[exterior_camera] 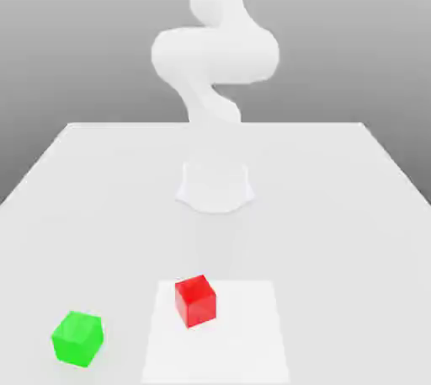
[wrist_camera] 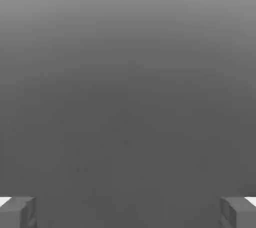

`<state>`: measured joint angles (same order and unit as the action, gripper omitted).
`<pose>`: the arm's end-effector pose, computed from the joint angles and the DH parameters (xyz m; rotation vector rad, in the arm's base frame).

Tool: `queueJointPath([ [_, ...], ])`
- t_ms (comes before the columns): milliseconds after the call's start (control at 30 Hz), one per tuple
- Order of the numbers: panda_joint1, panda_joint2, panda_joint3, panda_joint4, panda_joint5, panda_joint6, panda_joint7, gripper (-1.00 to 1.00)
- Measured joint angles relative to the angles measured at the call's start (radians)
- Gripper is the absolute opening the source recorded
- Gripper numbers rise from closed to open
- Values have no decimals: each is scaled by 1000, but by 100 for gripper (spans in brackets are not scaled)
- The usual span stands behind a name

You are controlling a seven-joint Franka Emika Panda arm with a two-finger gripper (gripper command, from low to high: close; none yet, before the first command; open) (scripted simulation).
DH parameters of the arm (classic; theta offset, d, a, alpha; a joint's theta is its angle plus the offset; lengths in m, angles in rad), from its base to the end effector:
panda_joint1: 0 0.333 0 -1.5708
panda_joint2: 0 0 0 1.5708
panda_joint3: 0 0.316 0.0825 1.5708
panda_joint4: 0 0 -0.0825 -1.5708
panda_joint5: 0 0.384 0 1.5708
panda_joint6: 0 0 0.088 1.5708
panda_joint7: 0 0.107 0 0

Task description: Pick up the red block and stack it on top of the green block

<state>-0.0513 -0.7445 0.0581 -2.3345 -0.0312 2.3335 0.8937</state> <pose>0.3697 0.0099 0.6767 -2.4577 1.1482 -0.9953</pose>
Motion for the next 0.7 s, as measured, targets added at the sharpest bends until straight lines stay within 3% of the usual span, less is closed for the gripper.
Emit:
queueJointPath([
  [367, -208, 275, 191, -151, -129, 143, 408, 0],
  [700, -331, 522, 256, -286, -198, 272, 737, 0],
])
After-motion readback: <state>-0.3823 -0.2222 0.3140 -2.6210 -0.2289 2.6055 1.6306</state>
